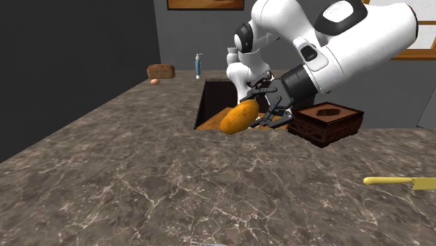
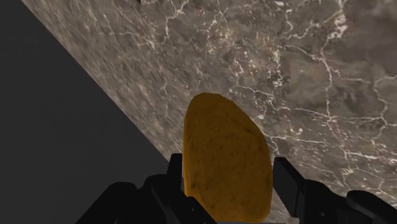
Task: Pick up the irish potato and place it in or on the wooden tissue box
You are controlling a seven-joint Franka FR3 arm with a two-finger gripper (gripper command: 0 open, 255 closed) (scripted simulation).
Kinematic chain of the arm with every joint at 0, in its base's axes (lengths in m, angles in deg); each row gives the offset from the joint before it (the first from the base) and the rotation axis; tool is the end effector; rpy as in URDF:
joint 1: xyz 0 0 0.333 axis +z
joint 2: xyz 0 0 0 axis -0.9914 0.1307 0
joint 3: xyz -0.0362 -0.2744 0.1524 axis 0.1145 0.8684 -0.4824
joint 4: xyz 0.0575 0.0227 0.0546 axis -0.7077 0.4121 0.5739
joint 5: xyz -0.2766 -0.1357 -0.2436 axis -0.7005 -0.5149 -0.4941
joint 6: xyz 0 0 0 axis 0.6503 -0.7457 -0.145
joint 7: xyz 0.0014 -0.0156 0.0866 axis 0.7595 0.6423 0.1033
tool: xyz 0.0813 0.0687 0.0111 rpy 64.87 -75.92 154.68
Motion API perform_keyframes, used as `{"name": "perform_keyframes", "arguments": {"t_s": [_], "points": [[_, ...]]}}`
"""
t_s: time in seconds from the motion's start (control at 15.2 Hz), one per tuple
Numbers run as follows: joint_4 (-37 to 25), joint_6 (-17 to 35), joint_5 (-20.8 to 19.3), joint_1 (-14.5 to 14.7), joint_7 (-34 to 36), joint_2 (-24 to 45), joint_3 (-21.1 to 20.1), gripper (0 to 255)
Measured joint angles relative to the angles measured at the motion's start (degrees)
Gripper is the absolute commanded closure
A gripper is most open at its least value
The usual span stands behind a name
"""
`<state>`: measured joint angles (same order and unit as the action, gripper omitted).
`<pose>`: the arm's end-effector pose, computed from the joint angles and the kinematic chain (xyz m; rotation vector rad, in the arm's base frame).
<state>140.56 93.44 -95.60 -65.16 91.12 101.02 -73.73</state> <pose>0.5976 0.3489 0.4265 2.1957 -0.4983 0.4565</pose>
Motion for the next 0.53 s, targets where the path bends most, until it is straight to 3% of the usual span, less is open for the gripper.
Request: {"name": "perform_keyframes", "arguments": {"t_s": [0.2, 0.53], "points": [[-0.5, -1.1, 0.2, 0.4, -0.6, -0.7, -0.2, 255], [5.6, -3.5, 3.8, 1.8, 4.6, -4.9, -2.7, 255]]}}
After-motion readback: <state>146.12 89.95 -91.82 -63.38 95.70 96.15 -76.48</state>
